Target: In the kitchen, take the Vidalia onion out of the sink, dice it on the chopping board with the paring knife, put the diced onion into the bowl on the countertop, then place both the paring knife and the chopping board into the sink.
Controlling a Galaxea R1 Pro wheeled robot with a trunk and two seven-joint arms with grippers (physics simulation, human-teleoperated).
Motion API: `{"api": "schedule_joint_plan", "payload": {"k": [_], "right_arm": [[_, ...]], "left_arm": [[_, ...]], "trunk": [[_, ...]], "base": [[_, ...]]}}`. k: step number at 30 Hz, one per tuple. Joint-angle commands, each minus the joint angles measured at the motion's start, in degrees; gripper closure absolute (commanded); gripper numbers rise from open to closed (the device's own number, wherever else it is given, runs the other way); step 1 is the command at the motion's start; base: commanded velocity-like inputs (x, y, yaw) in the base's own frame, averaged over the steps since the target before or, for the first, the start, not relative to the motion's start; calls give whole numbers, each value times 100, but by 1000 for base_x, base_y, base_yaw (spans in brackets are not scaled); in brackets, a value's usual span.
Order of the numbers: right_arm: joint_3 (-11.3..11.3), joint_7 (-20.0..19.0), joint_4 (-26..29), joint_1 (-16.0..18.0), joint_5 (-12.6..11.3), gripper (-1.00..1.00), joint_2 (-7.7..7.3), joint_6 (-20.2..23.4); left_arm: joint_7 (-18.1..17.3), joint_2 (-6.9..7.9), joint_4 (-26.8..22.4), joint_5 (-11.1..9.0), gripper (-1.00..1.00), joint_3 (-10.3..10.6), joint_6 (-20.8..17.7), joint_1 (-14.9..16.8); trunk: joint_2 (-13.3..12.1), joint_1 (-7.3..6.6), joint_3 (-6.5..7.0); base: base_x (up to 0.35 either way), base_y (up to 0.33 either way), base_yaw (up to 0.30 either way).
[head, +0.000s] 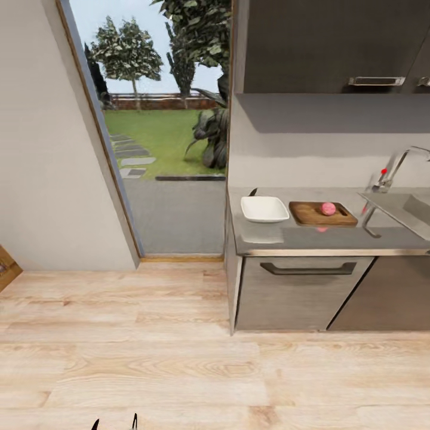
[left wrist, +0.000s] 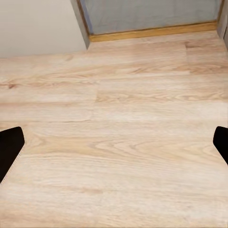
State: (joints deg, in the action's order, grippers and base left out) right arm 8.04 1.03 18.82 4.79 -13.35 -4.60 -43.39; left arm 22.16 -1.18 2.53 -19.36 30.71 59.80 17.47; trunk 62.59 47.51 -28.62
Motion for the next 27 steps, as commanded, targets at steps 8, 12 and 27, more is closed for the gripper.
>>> {"api": "schedule_joint_plan", "payload": {"k": [8, 12, 27], "right_arm": [[48, 11, -1, 0, -54, -100, -6, -20], [50, 11, -1, 4, -54, -100, -6, -20], [50, 11, -1, 3, -54, -100, -6, -20]], "left_arm": [[20, 3, 20, -24, -100, 49, 20, 7], [21, 4, 20, -24, -100, 47, 20, 9], [24, 7, 20, -24, -100, 49, 20, 6]], "trunk": [[3, 1, 1], [3, 1, 20], [3, 1, 106]], "base": [[108, 292, -23], [108, 292, -139], [108, 292, -165]]}}
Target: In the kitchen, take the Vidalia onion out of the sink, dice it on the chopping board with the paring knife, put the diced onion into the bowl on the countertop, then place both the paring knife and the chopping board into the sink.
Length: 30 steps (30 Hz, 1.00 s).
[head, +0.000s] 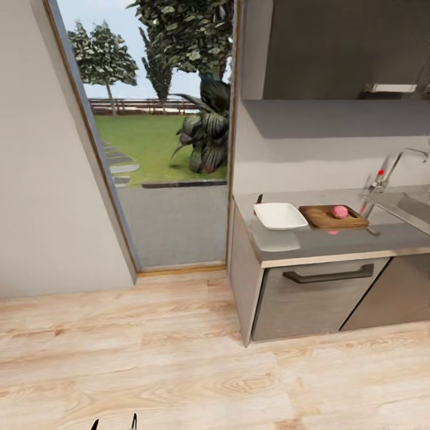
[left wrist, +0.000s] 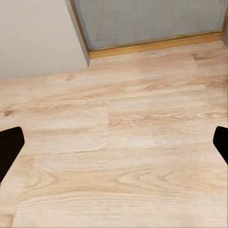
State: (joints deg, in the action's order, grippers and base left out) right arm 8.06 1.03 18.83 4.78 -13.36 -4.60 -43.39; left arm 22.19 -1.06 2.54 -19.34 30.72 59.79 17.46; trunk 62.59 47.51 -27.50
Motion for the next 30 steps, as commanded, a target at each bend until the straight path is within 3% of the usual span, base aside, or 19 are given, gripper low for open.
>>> {"api": "schedule_joint_plan", "payload": {"k": [1, 13, 30], "right_arm": [[48, 11, -2, 5, -53, -100, -5, -21], [48, 11, -2, 4, -53, -100, -5, -21], [53, 11, -4, 4, -53, -100, -5, -12]], "left_arm": [[22, -6, 19, -26, -100, 48, 21, 7], [17, -8, 19, -26, -100, 49, 21, 8], [18, -8, 19, -26, -100, 49, 21, 8]], "trunk": [[3, 1, 1], [3, 1, 71], [3, 1, 171]], "base": [[108, 292, -165], [138, 291, -163], [261, 231, -155]]}}
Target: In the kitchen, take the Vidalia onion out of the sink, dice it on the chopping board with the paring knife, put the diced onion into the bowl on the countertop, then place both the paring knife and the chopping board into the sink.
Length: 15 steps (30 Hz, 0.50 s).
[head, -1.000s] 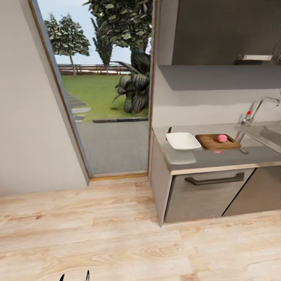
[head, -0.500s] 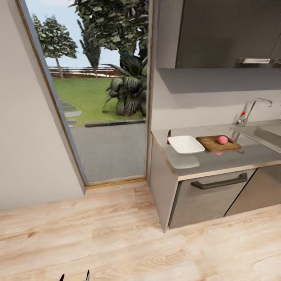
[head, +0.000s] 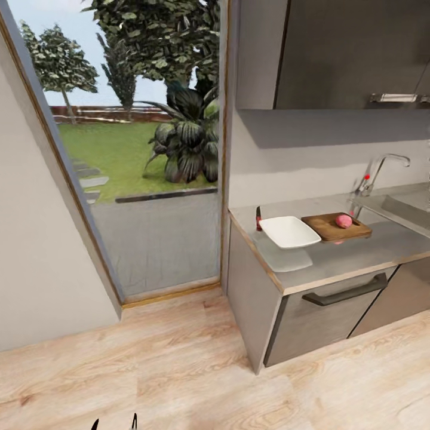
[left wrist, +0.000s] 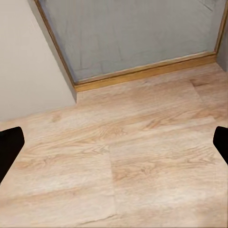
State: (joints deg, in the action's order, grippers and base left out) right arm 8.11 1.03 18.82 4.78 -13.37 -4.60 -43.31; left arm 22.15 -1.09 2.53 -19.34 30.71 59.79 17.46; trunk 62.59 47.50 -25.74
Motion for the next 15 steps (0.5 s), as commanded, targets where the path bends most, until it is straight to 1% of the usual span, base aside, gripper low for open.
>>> {"api": "schedule_joint_plan", "payload": {"k": [1, 5, 15], "right_arm": [[47, 11, -4, 5, -52, -100, -5, -20], [46, 11, -10, 3, -52, -100, -6, -20], [42, 11, -36, 2, -52, -100, -6, -20]], "left_arm": [[21, -5, 19, -26, -100, 49, 21, 8], [20, -3, 19, -26, -100, 49, 21, 7], [23, 0, 19, -26, -100, 49, 21, 7]], "trunk": [[3, 3, 0], [3, 3, 23], [3, 3, 78]], "base": [[253, 224, -144], [173, 249, -142], [42, 291, -134]]}}
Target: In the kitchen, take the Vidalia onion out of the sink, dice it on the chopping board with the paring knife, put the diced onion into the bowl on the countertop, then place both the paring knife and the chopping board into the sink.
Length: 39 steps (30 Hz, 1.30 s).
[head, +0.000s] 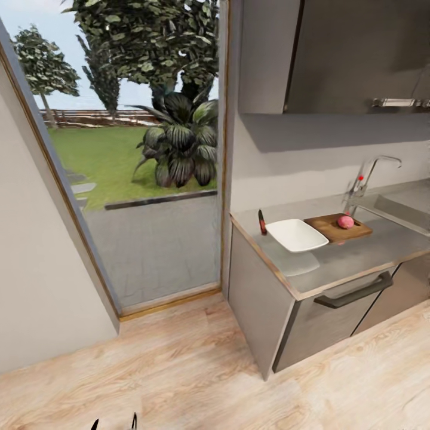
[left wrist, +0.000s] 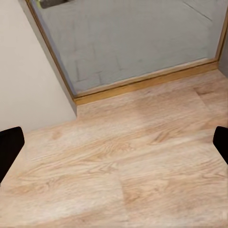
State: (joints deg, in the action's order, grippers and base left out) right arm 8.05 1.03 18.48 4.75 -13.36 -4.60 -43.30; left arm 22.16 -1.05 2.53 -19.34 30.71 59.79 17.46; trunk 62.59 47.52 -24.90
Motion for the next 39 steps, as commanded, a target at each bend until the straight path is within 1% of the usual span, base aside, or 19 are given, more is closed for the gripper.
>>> {"api": "schedule_joint_plan", "payload": {"k": [1, 9, 30, 33, 39], "right_arm": [[48, 11, -2, 5, -52, -100, -5, -20], [56, 11, -2, 7, -52, -100, -2, -20], [56, 11, -2, 4, -52, -100, 3, -20], [57, 11, -2, 6, -52, -100, 3, -20], [55, 11, -2, 6, -52, -100, 3, -6]], "left_arm": [[21, -6, 19, -26, -100, 49, 21, 8], [22, -9, 19, -26, -100, 49, 21, 7], [21, -8, 19, -26, -100, 49, 21, 7], [21, -9, 19, -26, -100, 49, 21, 8], [15, -8, 33, -24, -100, 51, 21, 7]], "trunk": [[4, 1, 0], [4, 1, 41], [4, 1, 146], [4, 1, 161], [4, 1, 176]], "base": [[77, 299, -129], [126, 290, -128], [252, 243, -125], [270, 178, -121], [213, 27, -62]]}}
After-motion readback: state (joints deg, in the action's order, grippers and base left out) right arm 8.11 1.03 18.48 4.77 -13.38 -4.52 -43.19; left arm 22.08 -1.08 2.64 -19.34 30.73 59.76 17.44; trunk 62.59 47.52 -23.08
